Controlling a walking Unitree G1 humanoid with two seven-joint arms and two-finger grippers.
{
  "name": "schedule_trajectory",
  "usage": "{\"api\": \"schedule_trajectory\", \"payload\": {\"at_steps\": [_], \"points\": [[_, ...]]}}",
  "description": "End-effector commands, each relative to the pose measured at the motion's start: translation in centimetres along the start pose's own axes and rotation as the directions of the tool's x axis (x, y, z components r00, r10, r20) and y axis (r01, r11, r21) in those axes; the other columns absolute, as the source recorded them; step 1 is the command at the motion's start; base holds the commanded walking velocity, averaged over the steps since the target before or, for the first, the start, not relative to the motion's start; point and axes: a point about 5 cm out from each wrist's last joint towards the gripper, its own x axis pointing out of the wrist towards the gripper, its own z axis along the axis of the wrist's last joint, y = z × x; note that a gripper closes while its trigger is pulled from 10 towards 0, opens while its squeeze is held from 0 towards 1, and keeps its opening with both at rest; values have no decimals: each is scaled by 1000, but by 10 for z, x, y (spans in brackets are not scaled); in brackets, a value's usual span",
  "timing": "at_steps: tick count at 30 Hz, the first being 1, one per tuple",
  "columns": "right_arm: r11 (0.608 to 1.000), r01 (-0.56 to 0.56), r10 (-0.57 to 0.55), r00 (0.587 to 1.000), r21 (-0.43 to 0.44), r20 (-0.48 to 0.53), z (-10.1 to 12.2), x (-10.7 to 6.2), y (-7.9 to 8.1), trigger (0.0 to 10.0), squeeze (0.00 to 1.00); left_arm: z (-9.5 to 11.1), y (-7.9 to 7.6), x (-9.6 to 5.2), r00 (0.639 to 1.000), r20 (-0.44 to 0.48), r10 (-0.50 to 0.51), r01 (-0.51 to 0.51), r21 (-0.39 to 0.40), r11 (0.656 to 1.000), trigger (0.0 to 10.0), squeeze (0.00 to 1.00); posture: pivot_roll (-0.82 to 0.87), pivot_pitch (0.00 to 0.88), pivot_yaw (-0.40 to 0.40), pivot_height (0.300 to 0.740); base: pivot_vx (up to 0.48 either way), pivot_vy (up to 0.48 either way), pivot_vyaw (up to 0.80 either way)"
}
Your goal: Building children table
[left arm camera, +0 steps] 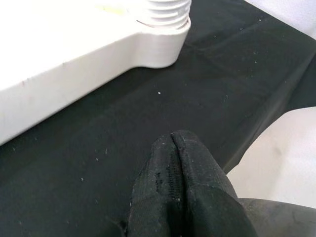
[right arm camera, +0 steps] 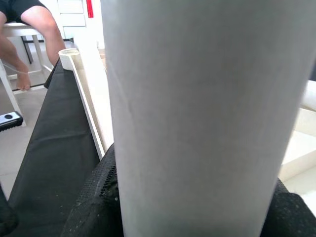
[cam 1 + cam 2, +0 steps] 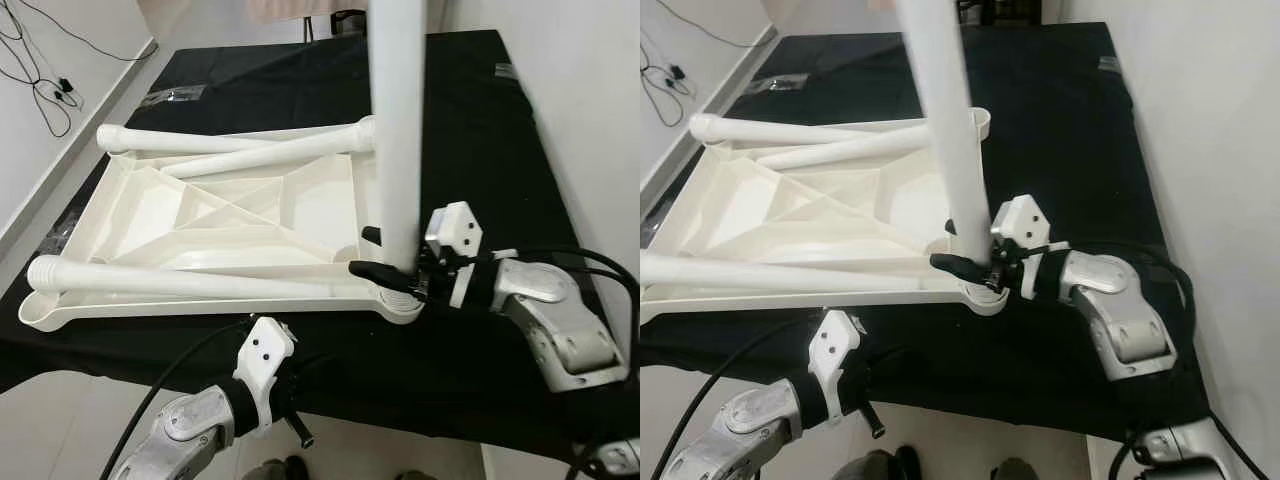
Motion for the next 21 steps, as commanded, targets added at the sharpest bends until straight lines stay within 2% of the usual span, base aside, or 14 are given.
{"api": "schedule_trajectory", "payload": {"at_steps": [1, 6, 7, 10, 11, 12, 17, 21], "points": [[999, 15, -11, 997, 41, -82, -21, 0, 3, 10000, 0, -2, -1, -5, 1000, -15, 2, -2, 6, 1000, 10000, 0, 23, 233, 82, 740, 0, 0, 0], [998, 26, -22, 998, 61, -58, -22, -2, 6, 10000, 0, -2, -2, -5, 1000, -16, 3, -2, 4, 1000, 10000, 0, 26, 239, 84, 740, 0, 0, 0], [994, 47, -44, 999, 100, -32, -25, -4, 9, 10000, 0, -2, -2, -6, 1000, -17, 1, -1, 3, 1000, 10000, 0, 26, 243, 89, 740, 0, 0, 0], [989, 65, -64, 998, 131, -11, -26, -6, 10, 10000, 0, -2, -2, -6, 1000, -18, -1, 1, 2, 1000, 10000, 0, 26, 244, 91, 740, 0, 0, 0], [971, 116, -128, 991, 210, 42, -26, -9, 9, 10000, 0, -2, -1, -7, 1000, -21, -4, 4, 1, 1000, 10000, 0, 25, 244, 92, 740, 0, 0, 0], [960, 138, -159, 985, 243, 68, -26, -10, 8, 10000, 0, -3, -1, -7, 1000, -22, -5, 5, 1, 1000, 10000, 0, 24, 243, 91, 740, 0, 0, 0], [946, 166, -201, 974, 280, 102, -28, -11, 9, 10000, 0, -3, -1, -7, 1000, -24, -6, 6, 1, 1000, 10000, 0, 25, 242, 91, 740, 0, 0, 0], [942, 177, -211, 973, 284, 93, -35, -13, 16, 10000, 0, -4, -1, -8, 1000, -26, -5, 6, 3, 1000, 10000, 0, 28, 240, 93, 740, 0, 0, 0]]}}
